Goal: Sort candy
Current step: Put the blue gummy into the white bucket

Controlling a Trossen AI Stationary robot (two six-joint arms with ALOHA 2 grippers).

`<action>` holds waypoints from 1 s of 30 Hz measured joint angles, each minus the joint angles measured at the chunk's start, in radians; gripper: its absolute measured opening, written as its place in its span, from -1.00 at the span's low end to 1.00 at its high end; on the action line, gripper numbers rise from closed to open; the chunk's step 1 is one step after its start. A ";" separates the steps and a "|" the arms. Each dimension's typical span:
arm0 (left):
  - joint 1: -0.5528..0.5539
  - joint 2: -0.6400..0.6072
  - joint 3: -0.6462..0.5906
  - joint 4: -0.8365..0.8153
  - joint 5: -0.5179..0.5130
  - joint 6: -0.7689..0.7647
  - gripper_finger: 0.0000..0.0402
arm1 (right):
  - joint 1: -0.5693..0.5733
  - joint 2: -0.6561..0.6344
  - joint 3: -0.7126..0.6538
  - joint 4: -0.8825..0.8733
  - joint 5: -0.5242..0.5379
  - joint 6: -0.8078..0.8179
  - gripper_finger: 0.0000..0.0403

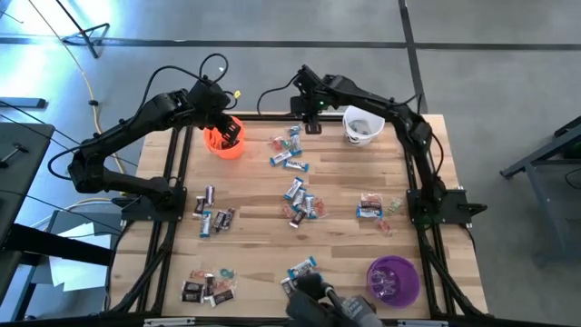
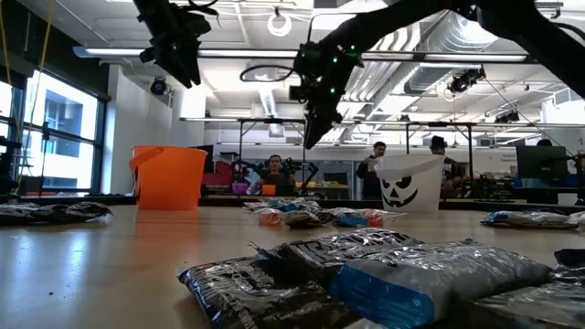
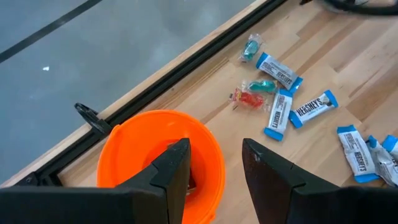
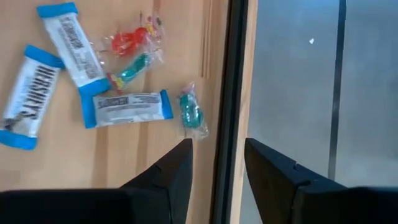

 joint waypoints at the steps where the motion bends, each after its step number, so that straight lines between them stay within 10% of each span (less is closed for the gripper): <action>1: 0.000 0.000 0.000 0.000 -0.001 0.000 -0.34 | -0.002 0.012 0.000 0.004 0.000 -0.006 -0.31; 30: 0.001 0.000 0.000 0.008 -0.012 -0.026 -0.34 | -0.035 0.174 -0.001 0.081 -0.010 0.182 -0.31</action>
